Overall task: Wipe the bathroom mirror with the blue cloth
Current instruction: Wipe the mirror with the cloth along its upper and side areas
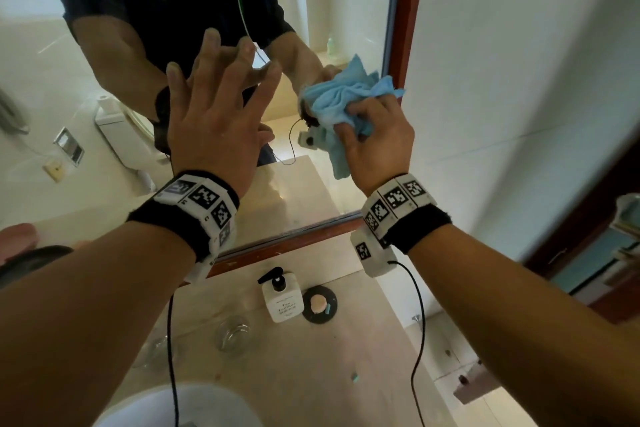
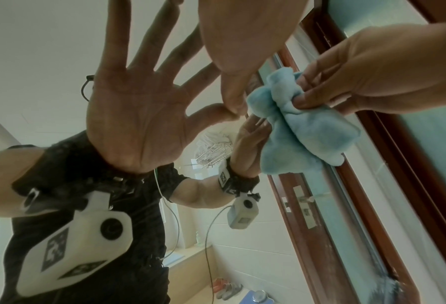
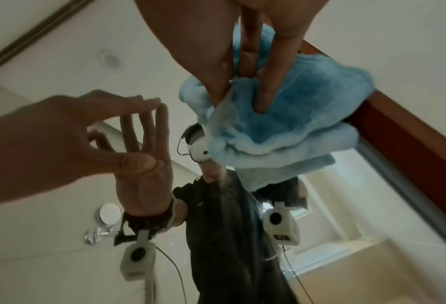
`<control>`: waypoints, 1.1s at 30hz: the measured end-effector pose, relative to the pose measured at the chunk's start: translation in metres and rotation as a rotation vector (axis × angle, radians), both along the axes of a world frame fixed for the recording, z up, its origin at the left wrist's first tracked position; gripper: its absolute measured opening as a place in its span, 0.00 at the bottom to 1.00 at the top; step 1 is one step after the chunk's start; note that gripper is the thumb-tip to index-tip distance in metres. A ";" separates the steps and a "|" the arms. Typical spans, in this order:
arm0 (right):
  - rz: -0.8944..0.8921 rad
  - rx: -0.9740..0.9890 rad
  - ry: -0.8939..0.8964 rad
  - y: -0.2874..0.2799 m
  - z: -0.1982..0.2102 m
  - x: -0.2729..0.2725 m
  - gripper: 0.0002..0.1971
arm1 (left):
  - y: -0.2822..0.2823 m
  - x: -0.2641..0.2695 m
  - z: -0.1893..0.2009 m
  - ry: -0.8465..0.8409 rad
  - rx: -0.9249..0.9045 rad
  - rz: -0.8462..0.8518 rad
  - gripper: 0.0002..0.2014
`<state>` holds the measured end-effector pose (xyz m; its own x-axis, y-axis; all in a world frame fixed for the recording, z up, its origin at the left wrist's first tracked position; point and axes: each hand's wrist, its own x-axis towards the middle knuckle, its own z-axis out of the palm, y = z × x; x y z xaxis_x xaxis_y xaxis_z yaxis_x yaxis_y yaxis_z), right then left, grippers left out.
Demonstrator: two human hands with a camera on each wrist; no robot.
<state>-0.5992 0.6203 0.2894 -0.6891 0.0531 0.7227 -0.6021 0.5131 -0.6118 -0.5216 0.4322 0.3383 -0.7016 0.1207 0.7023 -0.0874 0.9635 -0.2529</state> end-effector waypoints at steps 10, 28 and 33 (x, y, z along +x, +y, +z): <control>-0.032 0.075 -0.199 0.001 -0.096 0.008 0.07 | -0.002 -0.003 -0.003 -0.018 -0.015 0.001 0.42; -0.023 0.039 -0.401 -0.001 -0.138 0.014 0.06 | 0.000 0.002 -0.002 -0.026 -0.026 0.010 0.41; 0.031 -0.005 -0.400 -0.010 -0.141 0.016 0.06 | -0.003 0.004 -0.004 -0.034 -0.037 -0.007 0.43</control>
